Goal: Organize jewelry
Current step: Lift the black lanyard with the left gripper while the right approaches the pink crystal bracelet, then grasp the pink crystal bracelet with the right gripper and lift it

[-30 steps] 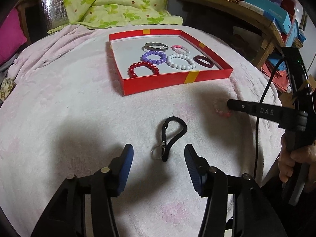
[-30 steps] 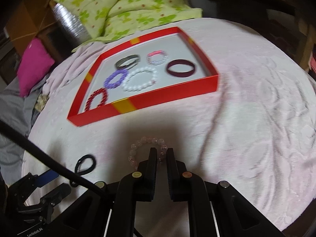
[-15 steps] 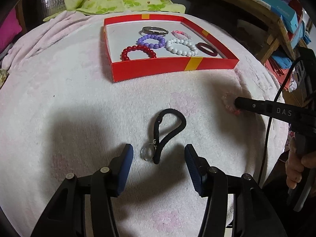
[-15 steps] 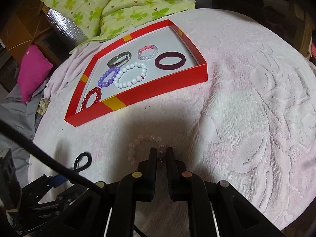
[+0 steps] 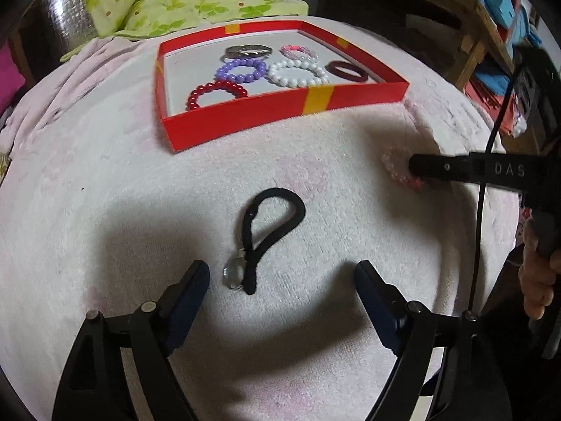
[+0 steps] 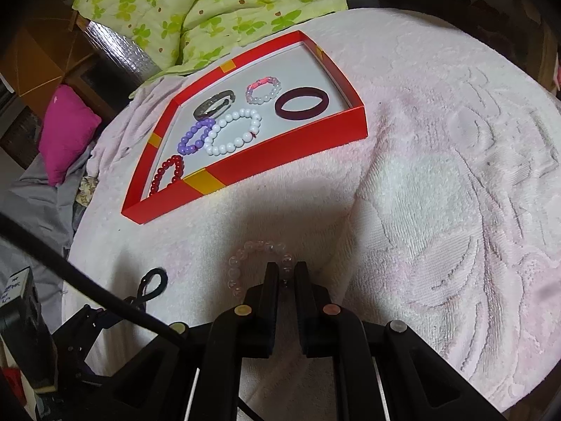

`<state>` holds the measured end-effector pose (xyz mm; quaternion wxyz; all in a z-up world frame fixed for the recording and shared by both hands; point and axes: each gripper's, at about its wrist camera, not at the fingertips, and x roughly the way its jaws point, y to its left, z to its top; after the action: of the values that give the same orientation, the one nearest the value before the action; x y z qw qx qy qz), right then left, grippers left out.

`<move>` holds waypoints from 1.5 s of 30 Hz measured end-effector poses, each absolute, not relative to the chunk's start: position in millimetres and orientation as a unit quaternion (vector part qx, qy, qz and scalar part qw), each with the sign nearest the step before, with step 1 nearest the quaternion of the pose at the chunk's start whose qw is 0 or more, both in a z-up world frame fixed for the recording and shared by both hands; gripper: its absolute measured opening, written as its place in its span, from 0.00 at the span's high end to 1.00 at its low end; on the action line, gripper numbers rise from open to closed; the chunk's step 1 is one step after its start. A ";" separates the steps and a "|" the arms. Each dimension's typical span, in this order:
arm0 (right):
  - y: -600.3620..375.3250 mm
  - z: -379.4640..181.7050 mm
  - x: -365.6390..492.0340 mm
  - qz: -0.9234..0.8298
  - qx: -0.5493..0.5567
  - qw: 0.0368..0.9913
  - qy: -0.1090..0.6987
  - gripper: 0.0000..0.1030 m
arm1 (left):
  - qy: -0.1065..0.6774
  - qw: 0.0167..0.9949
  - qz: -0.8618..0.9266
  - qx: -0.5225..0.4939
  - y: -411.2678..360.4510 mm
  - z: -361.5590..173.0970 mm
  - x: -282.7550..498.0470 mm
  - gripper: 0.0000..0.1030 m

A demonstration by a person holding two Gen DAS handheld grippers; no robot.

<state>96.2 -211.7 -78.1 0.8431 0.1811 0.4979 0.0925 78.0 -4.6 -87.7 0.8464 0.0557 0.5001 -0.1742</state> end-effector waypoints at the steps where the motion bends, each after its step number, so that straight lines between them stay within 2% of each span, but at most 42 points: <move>1: -213.1 -78.5 96.2 0.095 0.184 0.842 0.498 0.89 | 0.499 0.847 -0.176 0.049 -1.8 -85.4 77.7 0.17; 4: -217.8 -80.0 96.6 0.105 0.196 0.837 0.500 0.88 | 0.486 0.856 -0.166 0.049 6.1 -77.7 75.5 0.18; 6: -219.6 -80.6 96.5 0.109 0.201 0.834 0.501 0.88 | 0.477 0.862 -0.165 0.045 10.9 -73.0 75.5 0.21; 9: -218.9 -80.4 96.8 0.112 0.199 0.834 0.503 0.89 | 0.480 0.860 -0.172 0.027 15.8 -72.2 78.6 0.38; 10: -218.6 -80.5 96.5 0.112 0.197 0.834 0.503 0.88 | 0.484 0.858 -0.173 0.027 14.2 -73.6 80.0 0.48; 11: -218.3 -80.4 96.6 0.112 0.194 0.835 0.503 0.88 | 0.489 0.854 -0.176 0.030 12.6 -76.4 81.1 0.53; 15: -216.9 -80.5 97.4 0.112 0.191 0.836 0.502 0.88 | 0.493 0.851 -0.174 0.040 9.0 -82.7 84.0 0.66; 17: -217.0 -80.9 97.7 0.113 0.191 0.836 0.502 0.88 | 0.492 0.852 -0.174 0.037 9.7 -83.1 85.4 0.78; 21: -216.9 -81.4 97.4 0.113 0.189 0.837 0.501 0.88 | 0.491 0.852 -0.178 0.030 9.8 -84.0 86.3 0.90; 31: -204.3 -76.3 94.7 0.105 0.149 0.848 0.497 0.90 | 0.480 0.857 -0.185 0.022 9.3 -77.3 82.9 0.92; 45: -188.1 -65.7 91.5 0.139 0.177 0.853 0.471 0.90 | 0.439 0.879 -0.188 -0.012 31.2 -50.8 72.0 0.92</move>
<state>91.5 -188.1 -65.7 0.8529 0.1767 0.4711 0.1390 72.0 31.2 -50.8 0.8787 -0.0121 0.4386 -0.1880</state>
